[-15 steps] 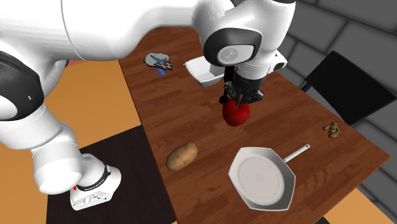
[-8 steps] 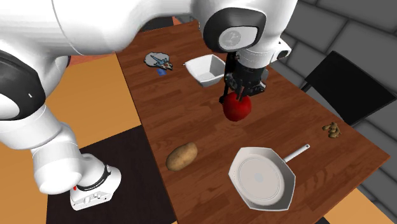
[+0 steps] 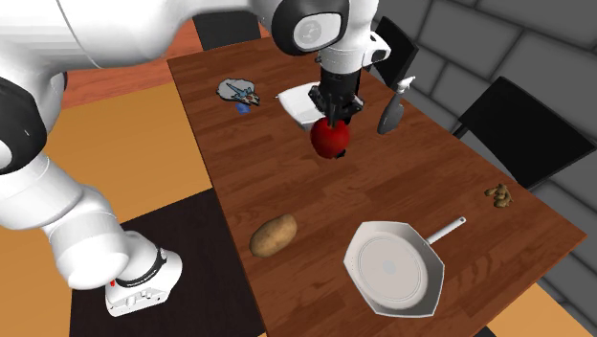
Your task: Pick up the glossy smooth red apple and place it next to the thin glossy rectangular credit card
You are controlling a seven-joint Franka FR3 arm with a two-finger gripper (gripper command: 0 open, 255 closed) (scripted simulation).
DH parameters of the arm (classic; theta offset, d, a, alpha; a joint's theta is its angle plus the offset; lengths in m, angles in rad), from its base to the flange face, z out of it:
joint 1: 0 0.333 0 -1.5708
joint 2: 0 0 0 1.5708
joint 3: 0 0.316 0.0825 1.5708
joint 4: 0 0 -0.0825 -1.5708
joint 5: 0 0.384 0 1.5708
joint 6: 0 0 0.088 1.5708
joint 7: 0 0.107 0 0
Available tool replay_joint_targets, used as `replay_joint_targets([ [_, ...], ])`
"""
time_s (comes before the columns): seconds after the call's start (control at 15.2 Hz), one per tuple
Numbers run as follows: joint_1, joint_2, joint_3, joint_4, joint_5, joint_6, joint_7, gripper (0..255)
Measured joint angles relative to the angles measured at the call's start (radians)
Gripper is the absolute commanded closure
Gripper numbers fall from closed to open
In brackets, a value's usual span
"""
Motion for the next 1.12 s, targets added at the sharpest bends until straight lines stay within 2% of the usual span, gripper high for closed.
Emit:
replay_joint_targets([
  [0.59, 0.114, -0.033, 0.101, -0.043, -0.033, 0.034, 0.218, 255],
  [1.12, 0.209, 0.005, 0.188, 0.005, -0.050, 0.038, 0.403, 255],
])
